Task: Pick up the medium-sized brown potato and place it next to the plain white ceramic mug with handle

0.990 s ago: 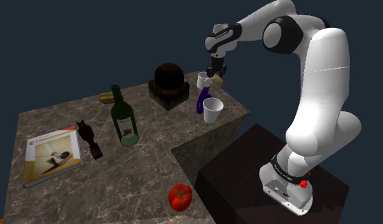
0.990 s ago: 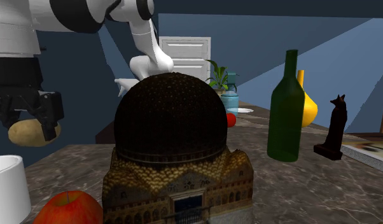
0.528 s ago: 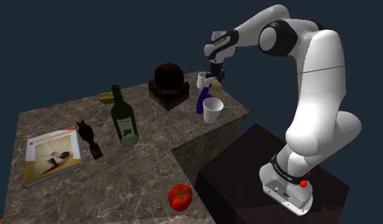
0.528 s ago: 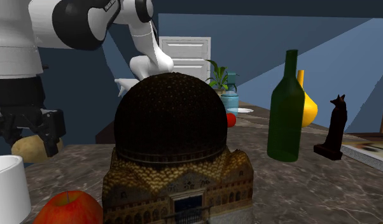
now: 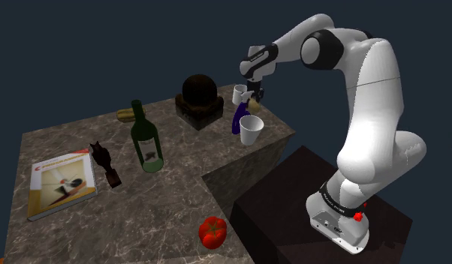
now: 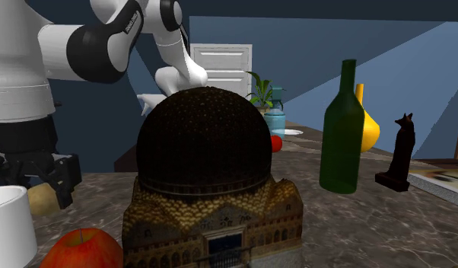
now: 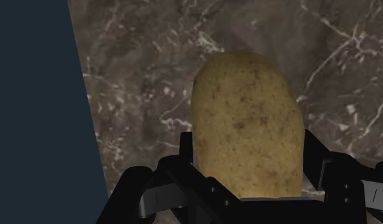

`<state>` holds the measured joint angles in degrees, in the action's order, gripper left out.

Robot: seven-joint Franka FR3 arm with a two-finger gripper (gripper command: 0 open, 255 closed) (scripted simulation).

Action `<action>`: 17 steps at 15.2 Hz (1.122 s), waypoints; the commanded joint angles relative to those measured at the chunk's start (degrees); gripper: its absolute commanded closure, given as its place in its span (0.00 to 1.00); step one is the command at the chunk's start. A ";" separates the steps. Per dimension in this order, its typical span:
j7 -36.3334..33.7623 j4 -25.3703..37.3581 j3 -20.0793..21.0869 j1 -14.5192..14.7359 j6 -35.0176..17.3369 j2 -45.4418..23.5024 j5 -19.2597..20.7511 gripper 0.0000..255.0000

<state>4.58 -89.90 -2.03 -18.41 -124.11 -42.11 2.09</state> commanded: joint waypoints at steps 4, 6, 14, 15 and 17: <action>-0.08 -0.08 0.01 0.05 -0.44 -0.33 0.00 1.00; -0.08 -0.08 0.01 0.05 -0.44 -0.33 0.00 1.00; -0.08 -0.08 0.01 0.05 -0.44 -0.33 0.00 0.00; -0.08 0.39 0.02 0.10 0.99 0.63 0.00 0.00; -0.06 1.58 0.03 0.21 3.94 2.38 -0.02 0.00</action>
<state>4.44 -88.94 -1.99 -18.19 -121.73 -40.62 2.08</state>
